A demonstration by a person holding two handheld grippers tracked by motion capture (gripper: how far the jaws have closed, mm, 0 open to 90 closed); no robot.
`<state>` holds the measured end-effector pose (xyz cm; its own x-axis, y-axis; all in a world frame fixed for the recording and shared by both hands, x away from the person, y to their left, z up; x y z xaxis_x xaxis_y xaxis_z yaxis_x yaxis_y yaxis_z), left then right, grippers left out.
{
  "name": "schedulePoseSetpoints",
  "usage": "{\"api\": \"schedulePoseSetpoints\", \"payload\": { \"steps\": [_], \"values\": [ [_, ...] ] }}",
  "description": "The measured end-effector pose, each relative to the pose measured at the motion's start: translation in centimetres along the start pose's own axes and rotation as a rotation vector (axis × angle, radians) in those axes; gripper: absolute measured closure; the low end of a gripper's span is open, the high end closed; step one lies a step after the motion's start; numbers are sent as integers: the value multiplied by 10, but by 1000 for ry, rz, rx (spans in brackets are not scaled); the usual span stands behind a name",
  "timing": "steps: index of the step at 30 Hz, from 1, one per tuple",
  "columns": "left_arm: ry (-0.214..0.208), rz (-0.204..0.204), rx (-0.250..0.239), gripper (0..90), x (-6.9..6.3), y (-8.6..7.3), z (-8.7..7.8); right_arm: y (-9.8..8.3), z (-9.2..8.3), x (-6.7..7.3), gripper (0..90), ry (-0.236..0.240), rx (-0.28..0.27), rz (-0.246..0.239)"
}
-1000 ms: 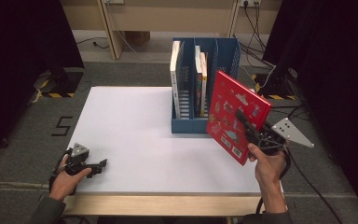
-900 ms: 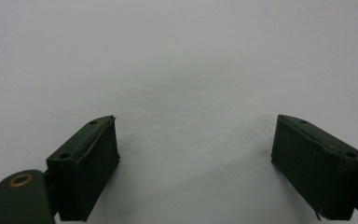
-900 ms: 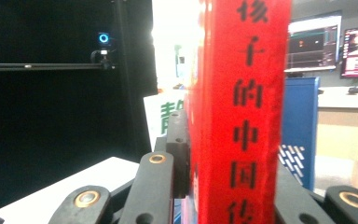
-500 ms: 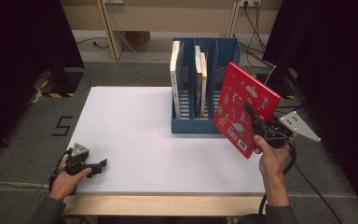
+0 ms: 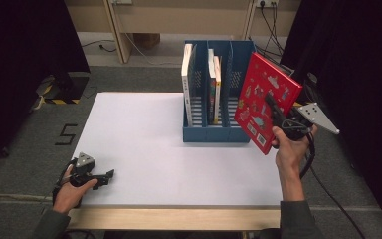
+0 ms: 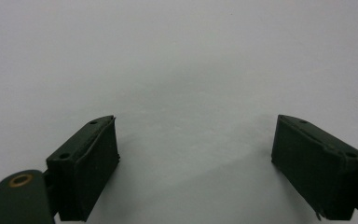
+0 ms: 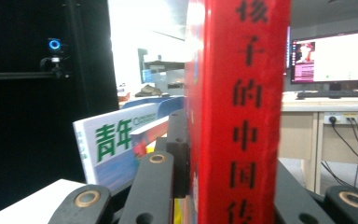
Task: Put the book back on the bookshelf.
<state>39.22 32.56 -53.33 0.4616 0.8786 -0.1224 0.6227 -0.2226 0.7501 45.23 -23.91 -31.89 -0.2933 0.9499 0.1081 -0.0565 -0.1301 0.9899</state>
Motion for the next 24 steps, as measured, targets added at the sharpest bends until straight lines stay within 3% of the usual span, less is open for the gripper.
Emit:
{"api": "schedulePoseSetpoints", "payload": {
  "steps": [13,24],
  "values": [
    [0,-1,0,134,0,0,0,1,45,-12,795,-76,-9,10],
    [0,0,0,134,0,0,0,-14,88,-11,795,-131,23,5]
  ]
}}
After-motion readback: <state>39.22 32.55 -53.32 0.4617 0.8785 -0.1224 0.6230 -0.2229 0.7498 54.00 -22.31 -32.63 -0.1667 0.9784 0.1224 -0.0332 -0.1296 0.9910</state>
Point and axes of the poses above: each handheld gripper's, and its own axes: z roughly forward along the jaws, y roughly out of its top, x roughly to its left, the point moved 4 cm from there along z, roughly forward along the jaws, and after that the axes turned 9 degrees about -y, right-handed, at the moved point
